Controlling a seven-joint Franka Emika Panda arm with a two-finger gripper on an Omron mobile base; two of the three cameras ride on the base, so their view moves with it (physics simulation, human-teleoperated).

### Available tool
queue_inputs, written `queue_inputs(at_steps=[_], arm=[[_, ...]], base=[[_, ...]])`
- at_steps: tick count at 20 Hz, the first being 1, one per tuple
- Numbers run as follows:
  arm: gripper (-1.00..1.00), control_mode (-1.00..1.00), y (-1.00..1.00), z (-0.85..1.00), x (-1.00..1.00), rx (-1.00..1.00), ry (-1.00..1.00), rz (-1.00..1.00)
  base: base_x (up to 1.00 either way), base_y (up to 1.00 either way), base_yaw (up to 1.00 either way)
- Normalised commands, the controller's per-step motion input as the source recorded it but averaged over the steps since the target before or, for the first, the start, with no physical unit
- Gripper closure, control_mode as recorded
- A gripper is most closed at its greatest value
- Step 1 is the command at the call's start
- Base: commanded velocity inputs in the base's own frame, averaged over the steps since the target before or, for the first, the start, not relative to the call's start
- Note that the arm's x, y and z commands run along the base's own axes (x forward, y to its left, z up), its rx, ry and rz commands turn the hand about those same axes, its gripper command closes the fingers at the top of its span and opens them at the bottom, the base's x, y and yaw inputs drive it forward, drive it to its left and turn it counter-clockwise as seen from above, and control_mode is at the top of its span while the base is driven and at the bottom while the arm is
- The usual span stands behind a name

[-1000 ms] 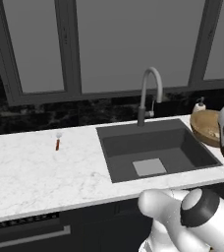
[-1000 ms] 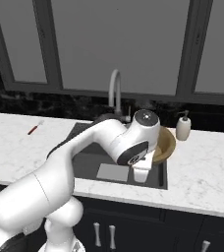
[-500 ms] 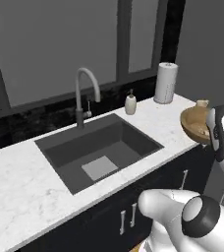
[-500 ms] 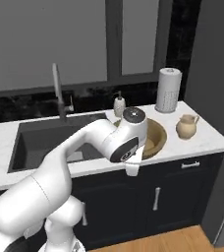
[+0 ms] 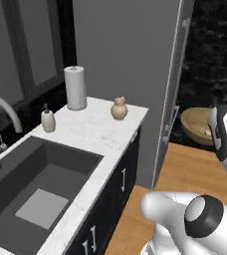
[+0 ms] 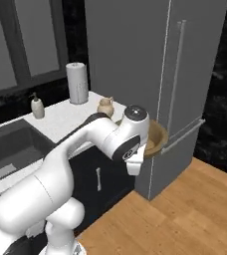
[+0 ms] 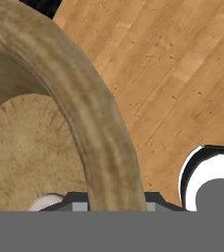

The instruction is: Pick the garlic from the sink and place it in the bowl. Then pick the bowl and place it in the microwave. Then close the microwave door and press the start button.

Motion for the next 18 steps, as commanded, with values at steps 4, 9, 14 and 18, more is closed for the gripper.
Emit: queue_inputs(at_steps=[4, 9, 14, 18], arm=[[1.0, 1.0, 0.0, 0.0, 0.0, 0.0, 0.0, 0.0], [1.0, 1.0, 0.0, 0.0, 0.0, 0.0, 0.0, 0.0], [1.0, 1.0, 0.0, 0.0, 0.0, 0.0, 0.0, 0.0], [1.0, 1.0, 0.0, 0.0, 0.0, 0.0, 0.0, 0.0]], base=[[-0.08, 0.0, -0.86], [-0.07, 0.0, -0.85], [-0.11, 0.0, -0.83], [-0.07, 0.03, -0.78]])
